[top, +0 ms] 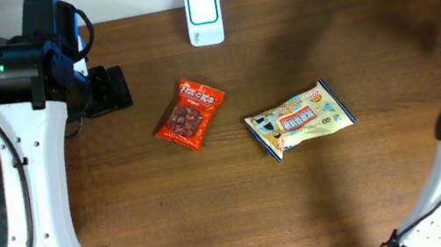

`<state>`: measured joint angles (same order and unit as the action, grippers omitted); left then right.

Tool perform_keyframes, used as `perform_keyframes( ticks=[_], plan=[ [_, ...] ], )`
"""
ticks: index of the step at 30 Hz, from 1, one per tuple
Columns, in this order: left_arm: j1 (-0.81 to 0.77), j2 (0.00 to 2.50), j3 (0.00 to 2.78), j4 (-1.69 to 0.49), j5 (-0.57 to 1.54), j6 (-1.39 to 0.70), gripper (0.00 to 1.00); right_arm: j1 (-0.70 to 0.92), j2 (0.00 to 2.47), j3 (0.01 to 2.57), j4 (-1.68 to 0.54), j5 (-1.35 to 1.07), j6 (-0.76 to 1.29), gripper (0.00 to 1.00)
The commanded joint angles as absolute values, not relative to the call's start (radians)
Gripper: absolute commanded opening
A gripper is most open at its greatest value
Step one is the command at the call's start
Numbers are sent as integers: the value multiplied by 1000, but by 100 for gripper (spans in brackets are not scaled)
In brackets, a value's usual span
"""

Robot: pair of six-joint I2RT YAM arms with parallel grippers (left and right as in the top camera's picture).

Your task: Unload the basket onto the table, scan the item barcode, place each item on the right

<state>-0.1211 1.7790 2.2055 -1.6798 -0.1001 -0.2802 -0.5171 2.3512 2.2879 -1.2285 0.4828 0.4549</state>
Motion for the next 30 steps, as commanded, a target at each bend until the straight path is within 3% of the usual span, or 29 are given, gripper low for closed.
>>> perform_keyframes(
  ticks=[1, 6, 7, 9, 10, 13, 16, 18, 20, 21, 26, 27, 28, 30],
  plan=[
    [-115, 1773, 2205, -1678, -90, -287, 99, -626, 2363, 2286, -1256, 382, 488, 4],
    [-115, 1773, 2205, -1678, -91, -287, 99, -704, 2363, 2281, -1248, 340, 487, 6],
    [-115, 1773, 2205, -1678, -91, -287, 99, -701, 2363, 2281, -1239, 340, 487, 13],
    [-115, 1773, 2205, -1678, -90, -287, 99, -701, 2363, 2281, -1237, 340, 488, 40],
    [-115, 1773, 2205, -1678, -90, -287, 99, -701, 2363, 2281, -1237, 340, 488, 49],
    [-115, 1773, 2205, -1678, -91, -287, 99, -701, 2363, 2280, -1248, 339, 487, 59],
    [-115, 1773, 2205, -1678, -91, -287, 99, -698, 2363, 2280, -1250, 168, 420, 61],
    [-115, 1773, 2205, -1678, -91, -287, 99, -686, 2363, 2280, -1250, -81, 319, 61],
    [-115, 1773, 2205, -1678, -91, -287, 99, -644, 2363, 2280, -1282, -461, 72, 62],
    [-115, 1773, 2205, -1678, -91, -287, 99, -624, 2363, 2280, -1307, -523, 14, 62],
    [-115, 1773, 2205, -1678, -91, -287, 99, -384, 2363, 2280, -1482, -528, -164, 62],
    [-115, 1773, 2205, -1678, -91, -287, 99, -333, 2363, 2280, -1481, -480, -163, 69],
    [-115, 1773, 2205, -1678, -91, -287, 99, -271, 2363, 2280, -1483, -445, -136, 68],
    [-115, 1773, 2205, -1678, -91, -287, 99, -202, 2363, 2278, -1509, -432, -116, 54]
  ],
)
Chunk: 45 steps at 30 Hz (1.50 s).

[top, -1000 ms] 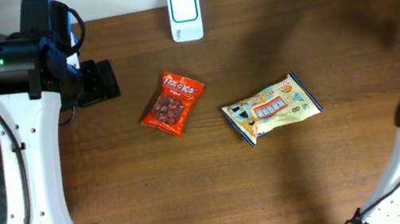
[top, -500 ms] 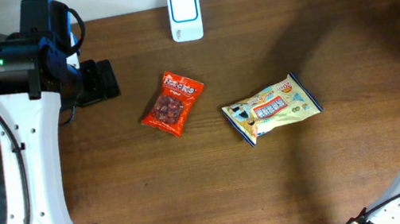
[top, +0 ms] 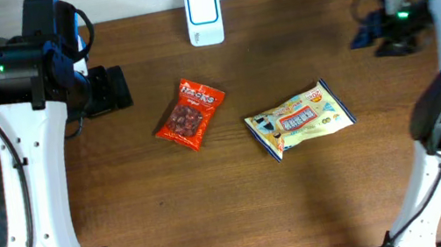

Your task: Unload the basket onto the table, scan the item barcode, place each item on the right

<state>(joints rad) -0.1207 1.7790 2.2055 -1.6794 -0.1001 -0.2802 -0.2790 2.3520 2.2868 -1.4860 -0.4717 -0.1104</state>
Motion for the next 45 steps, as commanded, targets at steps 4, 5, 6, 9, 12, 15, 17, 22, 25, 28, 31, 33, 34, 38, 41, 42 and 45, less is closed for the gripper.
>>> perform_keyframes(
  ticks=[4, 5, 6, 9, 12, 15, 17, 22, 25, 28, 31, 33, 34, 38, 41, 42, 45],
  plan=[
    [-115, 1773, 2205, -1678, -91, -287, 99, -15, 2363, 2262, -1657, -430, -119, 36],
    [-115, 1773, 2205, -1678, -91, -287, 99, 22, 2358, 2263, -1678, -434, -117, 32],
    [-115, 1773, 2205, -1678, -91, -287, 99, 60, 2349, 2263, -1696, -433, -115, 30],
    [-115, 1773, 2205, -1678, -91, -287, 99, 157, 2286, 2262, -1699, -429, -115, 29],
    [-115, 1773, 2205, -1678, -91, -287, 99, 234, 2162, 2260, -1699, -149, 77, 29],
    [-115, 1773, 2205, -1678, -91, -287, 99, 262, 1989, 2196, -1699, -37, 118, 34],
    [-115, 1773, 2205, -1678, -91, -287, 99, 260, 1888, 2093, -1699, -31, 118, 69],
    [-115, 1773, 2205, -1678, -91, -287, 99, 259, 1828, 1822, -1512, -9, 117, 98],
    [-115, 1773, 2205, -1678, -91, -287, 99, 210, 1829, 1680, -1313, -15, 155, 98],
    [-115, 1773, 2205, -1639, -90, -292, 99, 62, 1835, 1588, -1166, -124, 256, 98],
    [-115, 1773, 2205, -1609, -89, -292, 99, -19, 1837, 1569, -1162, -176, 256, 98],
    [-115, 1773, 2205, -1591, -59, -374, 99, -48, 1839, 1568, -1151, -176, 257, 98],
    [-115, 1773, 2205, -1583, -31, -397, 99, -52, 1839, 1568, -1139, -176, 256, 98],
    [-146, 1792, 2187, -1485, 264, -363, 99, -52, 1839, 1543, -1078, -176, 256, 98],
    [-253, 1854, 2111, -1449, 293, -346, 34, -56, 1843, 1526, -1051, -173, 257, 61],
    [-294, 1882, 2061, -1423, 298, -347, 20, -60, 1847, 1523, -1052, -173, 257, 41],
    [-428, 2008, 1949, -1271, 436, -347, 0, -59, 1866, 1502, -1040, -181, 256, 32]
  ],
)
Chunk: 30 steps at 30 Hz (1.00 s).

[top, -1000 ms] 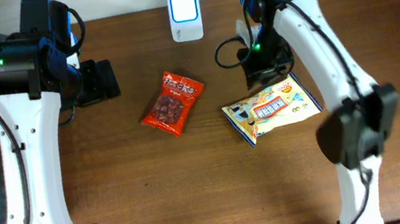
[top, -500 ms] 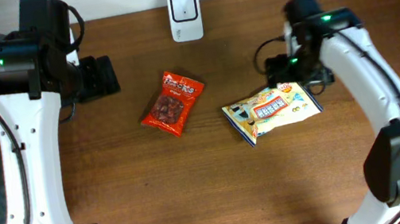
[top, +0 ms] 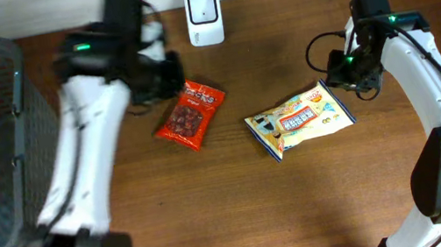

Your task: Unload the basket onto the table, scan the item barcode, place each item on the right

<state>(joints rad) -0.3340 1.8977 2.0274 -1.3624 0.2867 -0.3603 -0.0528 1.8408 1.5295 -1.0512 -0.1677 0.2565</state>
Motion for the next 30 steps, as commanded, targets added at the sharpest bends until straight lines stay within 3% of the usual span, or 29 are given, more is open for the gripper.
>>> perform_keyframes(
  ticks=[1, 3, 4, 9, 12, 15, 19, 23, 24, 27, 30],
  plan=[
    [-456, 2043, 1943, -1233, 459, -347, 0, -59, 1872, 1490, -1033, -189, 256, 27],
    [-518, 2124, 1943, -1138, 505, -347, 0, -60, 1898, 1456, -1024, -215, 256, 5],
    [-542, 2155, 1943, -1095, 508, -347, 0, -60, 1907, 1451, -1022, -235, 253, 4],
    [-591, 2263, 1943, -925, 510, -355, 0, -60, 1941, 1382, -916, -331, 237, 4],
    [-599, 2326, 1943, -933, 529, -400, 0, -60, 1942, 1343, -883, -339, 237, 4],
    [-623, 2389, 1943, -989, 520, -399, 0, -60, 1946, 1294, -836, -301, 245, 4],
    [-606, 2399, 1953, -1141, 208, -400, 0, -60, 1989, 1234, -819, -93, 302, 4],
    [-544, 2393, 2117, -1328, 134, -400, 0, -59, 1996, 1244, -842, -147, 357, 4],
    [-524, 2393, 2206, -1401, 148, -400, 0, -59, 1996, 1258, -870, -176, 357, 4],
    [-513, 2393, 2397, -1505, 508, -258, 0, -59, 1996, 1298, -949, -256, 356, 4],
    [-568, 2413, 2358, -1503, 563, -245, 0, -59, 1996, 1304, -958, -289, 353, 4]
  ],
)
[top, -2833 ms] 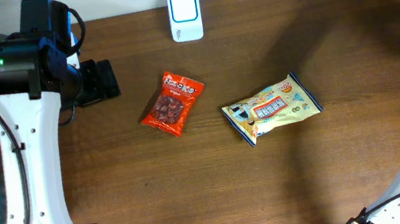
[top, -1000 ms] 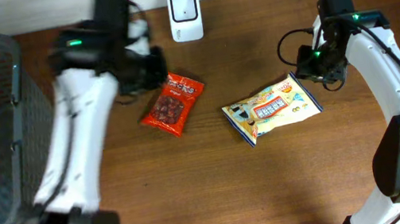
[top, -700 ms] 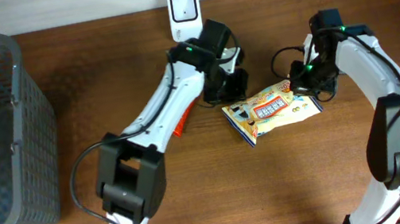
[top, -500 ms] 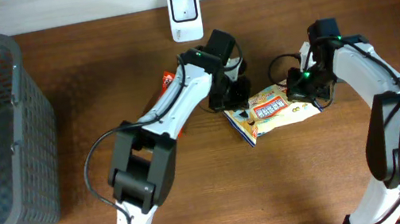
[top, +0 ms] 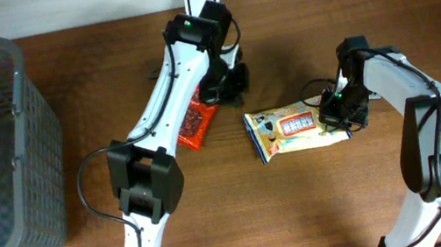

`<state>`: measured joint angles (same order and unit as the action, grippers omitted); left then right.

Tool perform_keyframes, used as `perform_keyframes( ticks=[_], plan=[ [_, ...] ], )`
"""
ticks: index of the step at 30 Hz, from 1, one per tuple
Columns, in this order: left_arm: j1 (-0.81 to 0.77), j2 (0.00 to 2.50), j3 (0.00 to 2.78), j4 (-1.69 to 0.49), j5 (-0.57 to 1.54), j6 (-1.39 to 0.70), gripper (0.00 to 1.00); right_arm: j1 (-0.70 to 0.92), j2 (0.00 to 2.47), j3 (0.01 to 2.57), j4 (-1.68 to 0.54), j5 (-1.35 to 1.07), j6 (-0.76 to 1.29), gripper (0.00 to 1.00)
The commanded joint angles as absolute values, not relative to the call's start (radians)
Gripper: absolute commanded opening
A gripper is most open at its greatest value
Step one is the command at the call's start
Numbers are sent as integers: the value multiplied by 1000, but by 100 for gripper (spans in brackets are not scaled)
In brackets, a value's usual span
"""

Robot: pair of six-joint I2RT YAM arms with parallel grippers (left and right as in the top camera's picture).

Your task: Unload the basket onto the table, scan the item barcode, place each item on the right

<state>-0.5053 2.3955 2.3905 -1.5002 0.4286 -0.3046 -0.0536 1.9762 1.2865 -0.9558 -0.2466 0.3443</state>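
Note:
The yellow snack bag (top: 290, 127) lies flat at the table's middle. My right gripper (top: 334, 114) sits on its right end, apparently closed on that edge. The red snack bag (top: 194, 124) lies just to its left, partly covered by my left arm. My left gripper (top: 229, 84) hovers over the red bag's upper right corner, fingers apart and holding nothing. The white scanner stands at the table's back edge, with its lower part hidden behind the left arm.
A dark wire basket fills the left side of the table. A few small packaged items lie at the far right edge. The left arm's links (top: 157, 116) stretch diagonally from the front across the table's middle.
My left gripper moved right, from left of the red bag to over its upper right corner. My right gripper came down onto the yellow bag's right end, and the bag turned more level.
At first my left arm stood far left and the right arm sat at the right edge. The right gripper then appeared at the back right. Later both hung close to the bags. Now the left is over the red bag and the right is on the yellow one.

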Motion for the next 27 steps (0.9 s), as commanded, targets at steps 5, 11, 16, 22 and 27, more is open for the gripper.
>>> perform_keyframes(
  ticks=[5, 11, 16, 22, 27],
  plan=[
    [-670, 2508, 2244, -1348, 588, -269, 0, -59, 1996, 1304, -962, -288, 347, 4],
    [-667, 2540, 2179, -1325, 194, -422, 0, -59, 1996, 1304, -962, -284, 345, 4],
    [-636, 2538, 2225, -1449, -100, -486, 0, -60, 1996, 1305, -975, -318, 308, 4],
    [-524, 2472, 2457, -1604, -98, -488, 0, -59, 1996, 1448, -1066, -376, 231, 4],
    [-429, 2454, 2458, -1606, -98, -490, 37, -39, 1998, 1454, -1093, -564, 109, 98]
  ],
)
